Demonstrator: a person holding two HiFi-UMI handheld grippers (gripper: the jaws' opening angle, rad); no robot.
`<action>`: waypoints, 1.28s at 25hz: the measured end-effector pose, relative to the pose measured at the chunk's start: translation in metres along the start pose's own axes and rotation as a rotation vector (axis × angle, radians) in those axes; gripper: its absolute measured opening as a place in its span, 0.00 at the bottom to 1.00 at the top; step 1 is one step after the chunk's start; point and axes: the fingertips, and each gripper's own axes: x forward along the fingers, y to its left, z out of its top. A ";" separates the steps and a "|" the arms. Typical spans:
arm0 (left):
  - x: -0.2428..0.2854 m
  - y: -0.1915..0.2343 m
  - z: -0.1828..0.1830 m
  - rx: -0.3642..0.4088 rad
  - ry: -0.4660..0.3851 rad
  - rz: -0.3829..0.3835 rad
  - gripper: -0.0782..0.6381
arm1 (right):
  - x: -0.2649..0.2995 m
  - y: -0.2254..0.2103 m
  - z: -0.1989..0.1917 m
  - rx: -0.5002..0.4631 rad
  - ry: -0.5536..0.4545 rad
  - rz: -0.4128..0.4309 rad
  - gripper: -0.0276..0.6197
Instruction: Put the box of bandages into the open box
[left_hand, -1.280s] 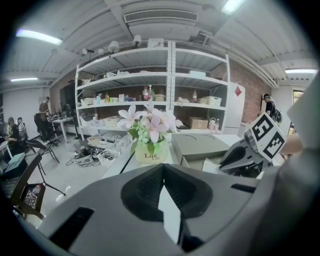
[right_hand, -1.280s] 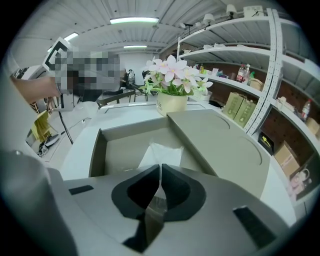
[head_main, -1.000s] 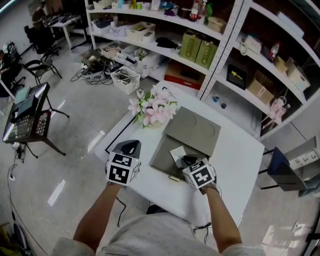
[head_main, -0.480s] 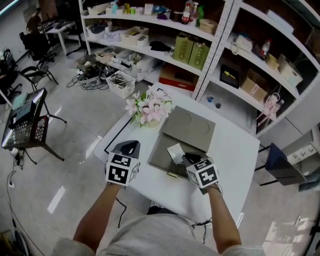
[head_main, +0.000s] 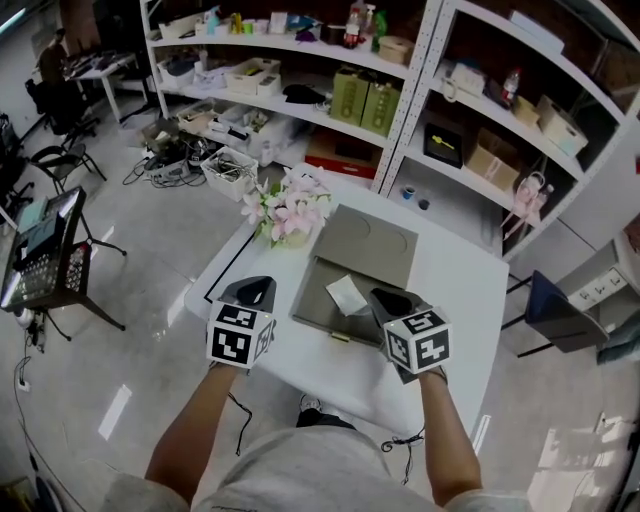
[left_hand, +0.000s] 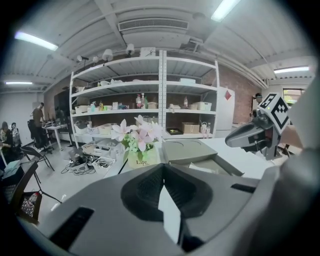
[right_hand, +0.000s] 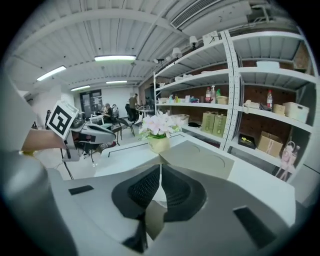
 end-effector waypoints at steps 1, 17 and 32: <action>-0.001 -0.001 0.000 0.002 -0.002 -0.004 0.12 | -0.006 -0.001 0.003 0.006 -0.016 -0.014 0.07; -0.035 -0.017 0.000 0.011 -0.046 -0.023 0.12 | -0.073 0.010 0.017 0.062 -0.157 -0.098 0.05; -0.057 -0.030 -0.009 0.022 -0.065 -0.020 0.12 | -0.105 0.020 0.002 0.082 -0.199 -0.172 0.05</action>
